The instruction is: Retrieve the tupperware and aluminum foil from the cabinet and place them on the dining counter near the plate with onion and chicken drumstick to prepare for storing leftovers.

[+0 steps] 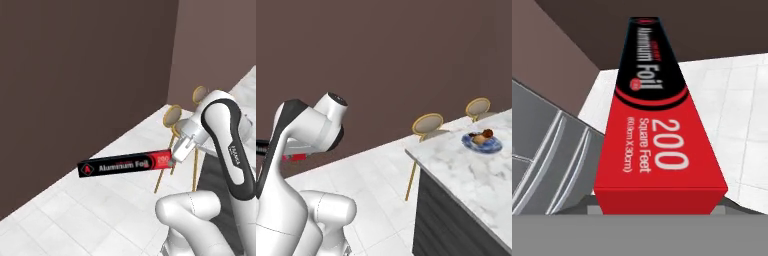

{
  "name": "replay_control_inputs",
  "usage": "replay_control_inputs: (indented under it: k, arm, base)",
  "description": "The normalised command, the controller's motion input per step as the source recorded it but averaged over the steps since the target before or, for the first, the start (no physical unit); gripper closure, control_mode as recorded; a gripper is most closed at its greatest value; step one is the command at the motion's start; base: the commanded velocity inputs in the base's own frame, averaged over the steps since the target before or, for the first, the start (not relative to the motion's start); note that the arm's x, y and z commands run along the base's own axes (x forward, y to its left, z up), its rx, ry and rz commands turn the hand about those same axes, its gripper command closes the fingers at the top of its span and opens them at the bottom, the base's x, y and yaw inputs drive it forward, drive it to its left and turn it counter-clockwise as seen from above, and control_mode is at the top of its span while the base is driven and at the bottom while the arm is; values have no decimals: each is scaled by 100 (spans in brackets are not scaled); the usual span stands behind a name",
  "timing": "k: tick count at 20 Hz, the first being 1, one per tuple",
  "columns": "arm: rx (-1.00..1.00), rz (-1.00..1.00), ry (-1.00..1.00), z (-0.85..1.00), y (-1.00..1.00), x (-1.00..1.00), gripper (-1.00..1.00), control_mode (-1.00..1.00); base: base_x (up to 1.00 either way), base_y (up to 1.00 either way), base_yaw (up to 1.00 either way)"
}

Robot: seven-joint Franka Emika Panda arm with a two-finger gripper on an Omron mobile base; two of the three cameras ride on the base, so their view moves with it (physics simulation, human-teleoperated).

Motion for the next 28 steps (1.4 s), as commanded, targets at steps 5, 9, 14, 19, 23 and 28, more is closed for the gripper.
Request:
replay_control_inputs:
  k: [5,9,14,19,23,28]
  arm:
    - [0,0,0,0,0,0,100,100]
    - [0,0,0,0,0,0,100,100]
    - [0,0,0,0,0,0,100,100]
    - [0,0,0,0,0,0,100,100]
    - [0,0,0,0,0,0,100,100]
    - [0,0,0,0,0,0,100,100]
  base:
    - [74,57,-61]
    - [69,67,-63]
    - [68,71,-64]
    - [70,69,-63]
    - [71,69,-63]
    - [73,69,-62]
